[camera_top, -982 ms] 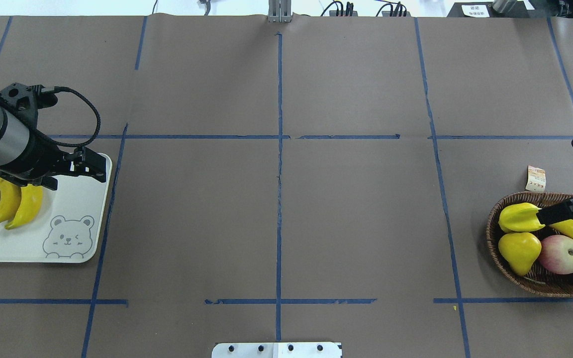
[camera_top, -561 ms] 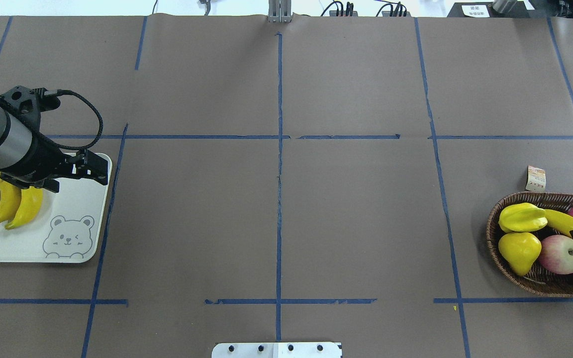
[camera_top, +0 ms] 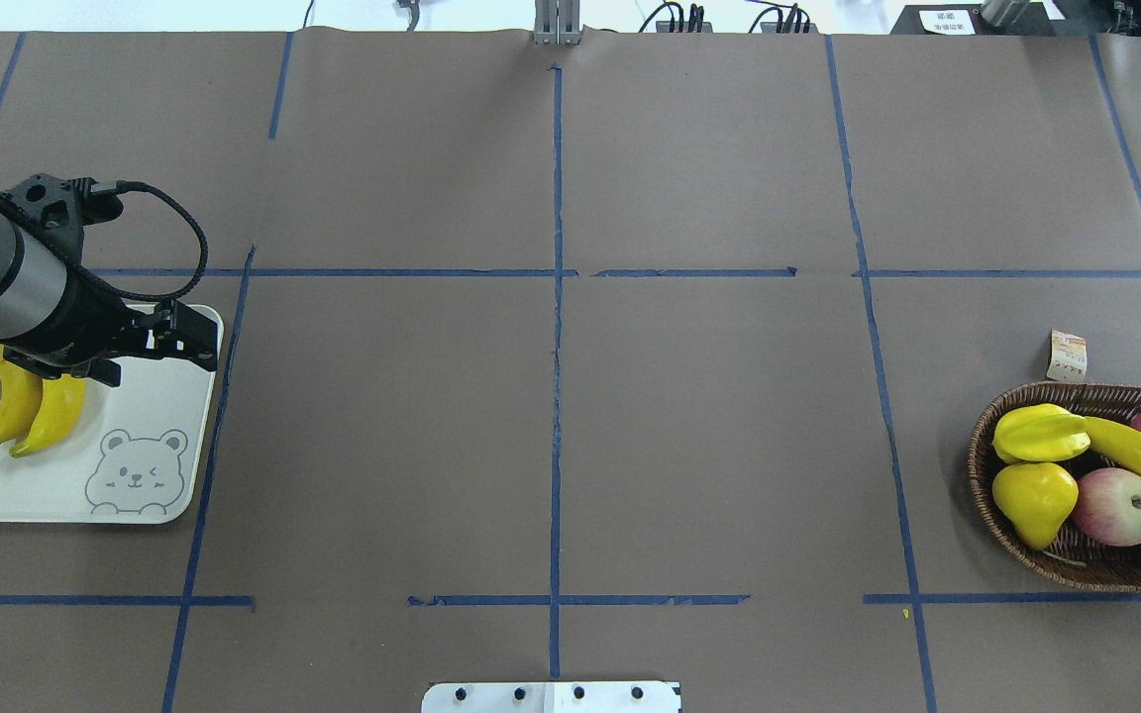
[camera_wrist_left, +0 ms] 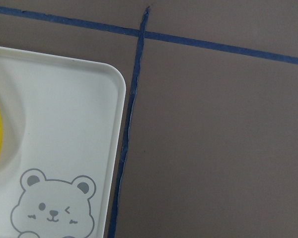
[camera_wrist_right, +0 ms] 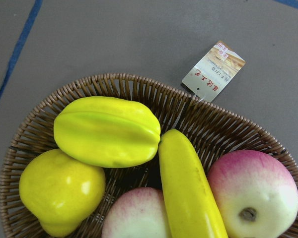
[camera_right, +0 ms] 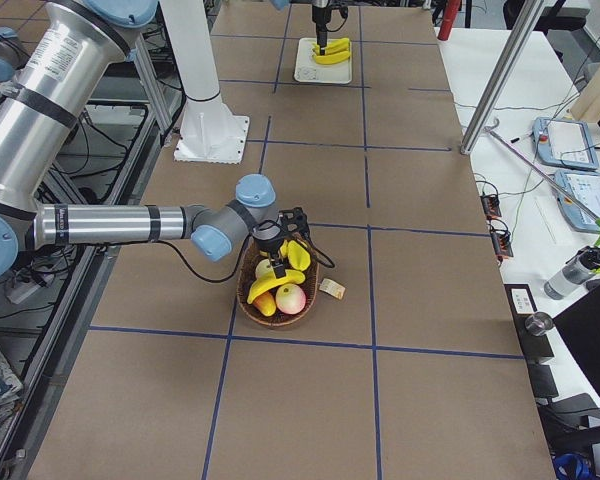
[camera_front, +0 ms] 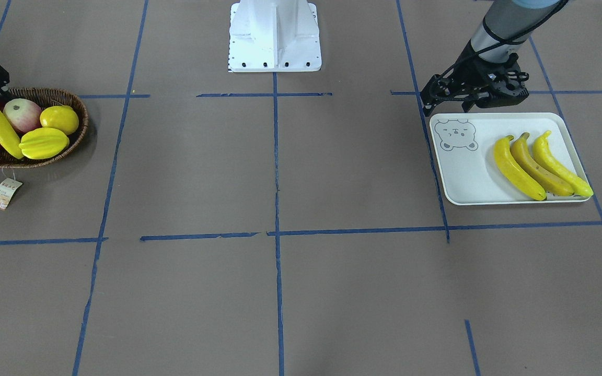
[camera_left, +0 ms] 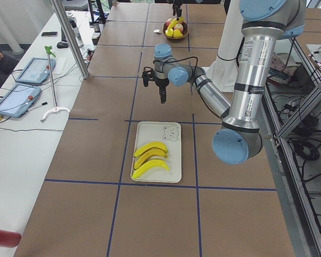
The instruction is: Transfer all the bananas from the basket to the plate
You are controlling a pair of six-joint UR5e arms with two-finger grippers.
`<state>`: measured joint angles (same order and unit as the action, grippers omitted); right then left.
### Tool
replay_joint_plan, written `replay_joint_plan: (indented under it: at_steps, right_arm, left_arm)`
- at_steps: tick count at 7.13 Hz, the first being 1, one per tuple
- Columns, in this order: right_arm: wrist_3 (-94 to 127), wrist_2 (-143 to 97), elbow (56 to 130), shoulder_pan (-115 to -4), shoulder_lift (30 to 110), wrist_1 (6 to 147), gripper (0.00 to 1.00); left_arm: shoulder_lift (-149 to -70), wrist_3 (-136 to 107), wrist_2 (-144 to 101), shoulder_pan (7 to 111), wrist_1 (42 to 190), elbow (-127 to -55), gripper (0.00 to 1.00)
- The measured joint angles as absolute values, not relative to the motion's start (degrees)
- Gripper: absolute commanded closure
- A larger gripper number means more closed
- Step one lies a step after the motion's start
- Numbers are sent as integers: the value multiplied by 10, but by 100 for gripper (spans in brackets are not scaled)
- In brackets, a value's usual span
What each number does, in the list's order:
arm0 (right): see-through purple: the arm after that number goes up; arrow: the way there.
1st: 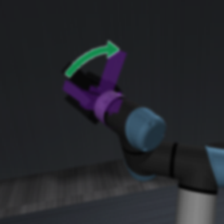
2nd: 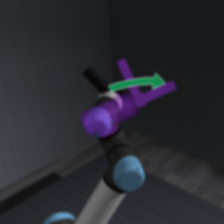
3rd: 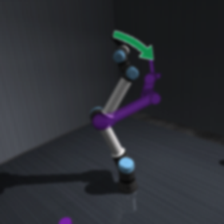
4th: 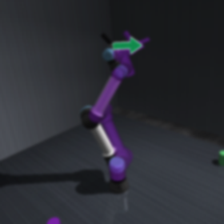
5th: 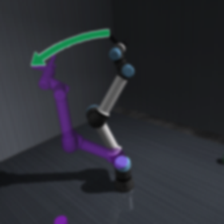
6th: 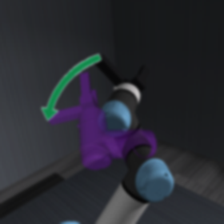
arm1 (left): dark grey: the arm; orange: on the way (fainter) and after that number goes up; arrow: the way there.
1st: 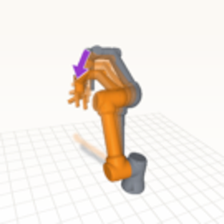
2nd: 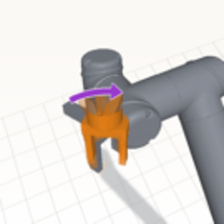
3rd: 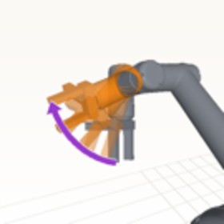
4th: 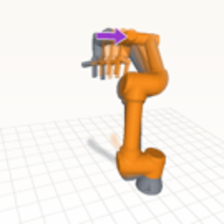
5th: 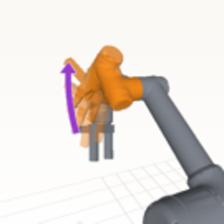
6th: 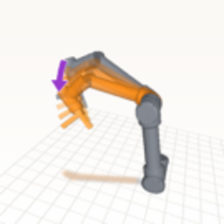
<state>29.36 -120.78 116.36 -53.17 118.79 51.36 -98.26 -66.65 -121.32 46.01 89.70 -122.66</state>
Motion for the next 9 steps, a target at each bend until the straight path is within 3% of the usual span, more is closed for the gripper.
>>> replay_joint_plan:
  at_steps: [4, 9]
  right_arm:
    - [148, -1129, 1268, -519, 1172, 752, 0]
    - [79, -1126, 1218, -523, 1163, 754, 0]
  left_arm:
    - [-983, -673, -1213, 457, 897, -1225, 0]
    - [-983, -672, -1213, 454, 897, -1222, 0]
